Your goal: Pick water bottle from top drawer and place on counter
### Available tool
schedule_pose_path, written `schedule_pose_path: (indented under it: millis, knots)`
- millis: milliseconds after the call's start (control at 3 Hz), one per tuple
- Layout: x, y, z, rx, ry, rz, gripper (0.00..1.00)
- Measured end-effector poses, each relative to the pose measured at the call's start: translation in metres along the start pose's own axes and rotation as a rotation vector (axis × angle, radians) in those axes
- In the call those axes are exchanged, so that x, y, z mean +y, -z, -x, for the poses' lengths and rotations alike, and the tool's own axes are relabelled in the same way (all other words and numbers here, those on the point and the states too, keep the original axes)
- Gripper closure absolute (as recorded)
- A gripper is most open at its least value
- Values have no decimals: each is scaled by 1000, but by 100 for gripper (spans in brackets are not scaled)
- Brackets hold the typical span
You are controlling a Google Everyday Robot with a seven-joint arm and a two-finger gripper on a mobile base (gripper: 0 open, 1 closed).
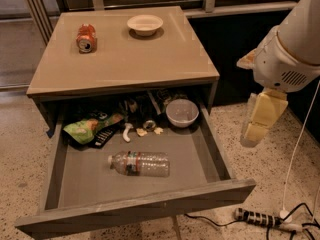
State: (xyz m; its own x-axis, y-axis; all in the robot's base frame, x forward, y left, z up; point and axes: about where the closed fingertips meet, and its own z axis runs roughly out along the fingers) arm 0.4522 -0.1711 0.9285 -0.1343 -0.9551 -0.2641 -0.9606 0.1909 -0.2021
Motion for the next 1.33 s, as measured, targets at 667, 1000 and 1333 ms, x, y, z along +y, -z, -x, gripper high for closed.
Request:
schedule_pose_path:
  millis: [667,1000,1333]
  knots:
    - [-28,-39,9,-26,0,30,0]
    - [-44,-54,5,-9,-16,50,0]
    - [-58,-43,-10,-7,-64,19,0]
